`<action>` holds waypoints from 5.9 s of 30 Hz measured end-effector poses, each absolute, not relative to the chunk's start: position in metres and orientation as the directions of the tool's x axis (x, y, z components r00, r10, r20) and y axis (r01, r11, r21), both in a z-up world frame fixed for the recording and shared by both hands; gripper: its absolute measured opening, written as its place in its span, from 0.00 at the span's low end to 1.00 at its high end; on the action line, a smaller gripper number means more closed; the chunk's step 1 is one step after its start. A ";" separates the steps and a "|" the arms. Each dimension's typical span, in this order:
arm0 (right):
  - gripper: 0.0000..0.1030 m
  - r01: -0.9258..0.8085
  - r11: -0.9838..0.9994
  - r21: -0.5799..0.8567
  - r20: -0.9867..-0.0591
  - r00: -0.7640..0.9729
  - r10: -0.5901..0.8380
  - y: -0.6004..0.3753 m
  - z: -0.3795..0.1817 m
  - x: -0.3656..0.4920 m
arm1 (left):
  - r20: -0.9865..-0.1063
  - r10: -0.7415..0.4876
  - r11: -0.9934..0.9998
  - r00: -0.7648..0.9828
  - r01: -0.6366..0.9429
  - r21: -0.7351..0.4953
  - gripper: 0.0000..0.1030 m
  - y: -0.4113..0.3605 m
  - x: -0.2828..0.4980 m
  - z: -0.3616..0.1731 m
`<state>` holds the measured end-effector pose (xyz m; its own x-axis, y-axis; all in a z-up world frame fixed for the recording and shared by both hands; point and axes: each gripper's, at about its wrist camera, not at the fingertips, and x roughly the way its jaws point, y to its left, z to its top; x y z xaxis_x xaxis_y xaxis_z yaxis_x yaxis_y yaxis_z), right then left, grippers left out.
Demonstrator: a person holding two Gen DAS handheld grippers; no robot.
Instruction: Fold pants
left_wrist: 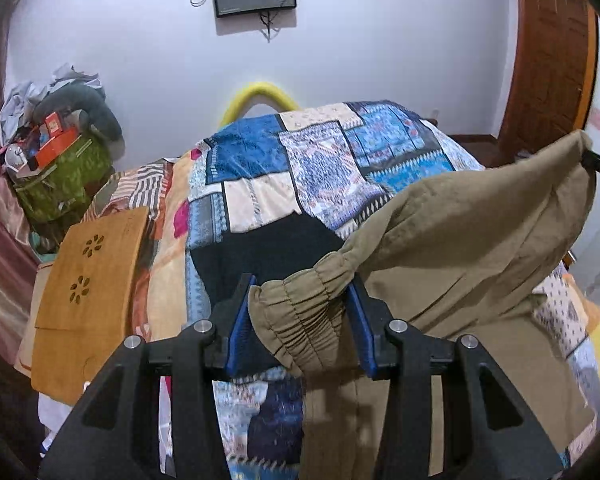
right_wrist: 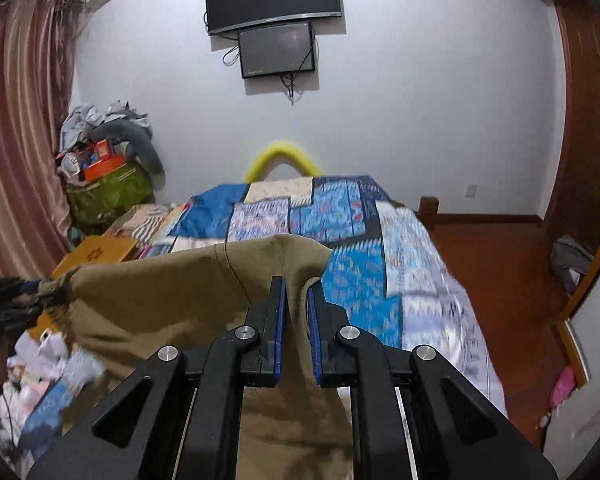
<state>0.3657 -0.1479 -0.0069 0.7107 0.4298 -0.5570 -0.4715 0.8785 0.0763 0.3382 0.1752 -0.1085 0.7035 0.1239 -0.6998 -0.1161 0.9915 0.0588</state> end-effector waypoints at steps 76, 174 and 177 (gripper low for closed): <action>0.34 -0.695 0.719 0.013 -0.808 0.416 0.417 -0.039 -0.131 0.177 | -0.800 0.012 0.959 0.600 0.221 0.180 0.80 0.082 0.213 -0.172; 0.60 -0.273 0.945 0.178 -0.808 0.507 0.299 -0.189 -0.139 0.356 | -0.856 0.114 0.993 0.504 -0.069 0.092 0.92 0.182 0.368 -0.206; 0.60 -0.262 0.947 0.188 -0.833 0.469 0.295 -0.186 -0.158 0.383 | -0.881 0.115 0.993 0.459 -0.069 0.094 0.92 0.185 0.384 -0.228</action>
